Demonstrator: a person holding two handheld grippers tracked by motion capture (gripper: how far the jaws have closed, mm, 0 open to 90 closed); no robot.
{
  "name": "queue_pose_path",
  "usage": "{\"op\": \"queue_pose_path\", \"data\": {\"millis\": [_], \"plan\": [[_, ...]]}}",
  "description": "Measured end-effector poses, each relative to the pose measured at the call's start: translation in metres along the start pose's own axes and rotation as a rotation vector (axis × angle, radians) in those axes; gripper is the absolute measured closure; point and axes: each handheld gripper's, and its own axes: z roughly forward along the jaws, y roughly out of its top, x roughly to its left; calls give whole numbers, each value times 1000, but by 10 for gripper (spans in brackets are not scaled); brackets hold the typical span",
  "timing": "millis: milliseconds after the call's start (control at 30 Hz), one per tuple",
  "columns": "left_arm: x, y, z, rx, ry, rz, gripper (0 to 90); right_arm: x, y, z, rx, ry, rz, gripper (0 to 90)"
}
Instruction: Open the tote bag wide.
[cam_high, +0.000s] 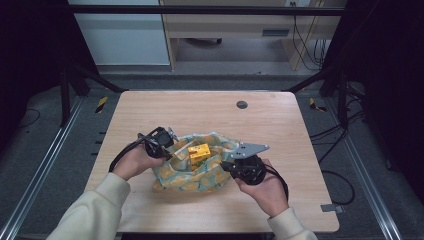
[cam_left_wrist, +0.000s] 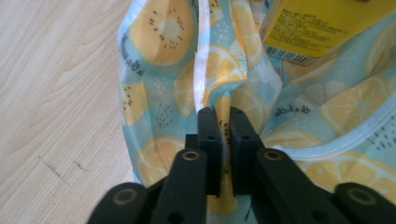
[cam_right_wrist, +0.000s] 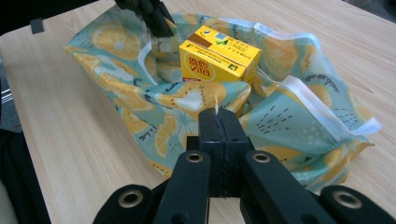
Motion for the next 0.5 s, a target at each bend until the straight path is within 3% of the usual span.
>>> {"op": "queue_pose_path", "data": {"millis": [300, 333, 433, 500], "plan": [[5, 0, -26, -109, 49, -36, 898, 6, 2, -4, -2, -27, -22, 900], [4, 0, -33, -148, 59, -41, 899, 6, 2, -4, -3, -31, -24, 900], [3, 1, -42, -190, 69, -46, 900, 7, 3, -7, -9, -37, -29, 900], [0, -1, -56, -265, 68, -61, 900, 8, 3, -11, -16, -54, -30, 900]]}}
